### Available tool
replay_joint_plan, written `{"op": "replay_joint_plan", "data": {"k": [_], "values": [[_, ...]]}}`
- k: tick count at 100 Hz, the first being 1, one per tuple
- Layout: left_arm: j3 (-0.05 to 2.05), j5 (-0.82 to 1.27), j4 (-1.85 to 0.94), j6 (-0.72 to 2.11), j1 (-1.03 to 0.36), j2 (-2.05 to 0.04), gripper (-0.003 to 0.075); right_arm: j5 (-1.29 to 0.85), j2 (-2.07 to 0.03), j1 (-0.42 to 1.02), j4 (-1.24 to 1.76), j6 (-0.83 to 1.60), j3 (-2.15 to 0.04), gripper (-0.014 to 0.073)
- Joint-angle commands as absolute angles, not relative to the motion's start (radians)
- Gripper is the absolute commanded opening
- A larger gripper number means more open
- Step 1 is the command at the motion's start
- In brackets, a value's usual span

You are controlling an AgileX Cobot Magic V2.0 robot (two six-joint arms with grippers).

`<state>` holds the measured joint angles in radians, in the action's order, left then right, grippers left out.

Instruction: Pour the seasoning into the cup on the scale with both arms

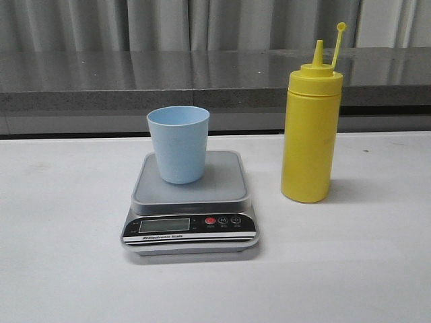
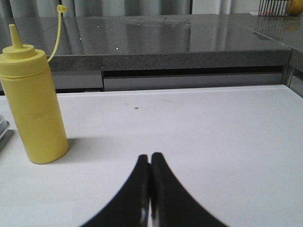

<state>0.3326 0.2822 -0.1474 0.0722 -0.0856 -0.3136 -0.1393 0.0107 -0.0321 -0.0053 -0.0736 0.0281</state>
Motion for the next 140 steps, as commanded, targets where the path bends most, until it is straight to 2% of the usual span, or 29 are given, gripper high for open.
{"op": "replay_joint_plan", "data": {"k": [1, 65, 88, 140], "values": [[0.359, 0.210, -0.149, 0.073, -0.084, -0.321, -0.0020, -0.061, 0.032, -0.037, -0.012, -0.075, 0.007, -0.0066], [0.359, 0.208, -0.149, 0.073, -0.084, -0.321, -0.0020, -0.061, 0.032, -0.037, -0.012, -0.075, 0.007, -0.0066], [0.353, 0.206, -0.073, 0.073, -0.084, -0.314, -0.0020, -0.061, 0.032, -0.037, -0.012, -0.075, 0.007, -0.0066], [0.067, 0.109, -0.034, 0.073, -0.014, -0.030, -0.0020, -0.061, 0.032, -0.037, -0.012, -0.075, 0.007, -0.0066]]}}
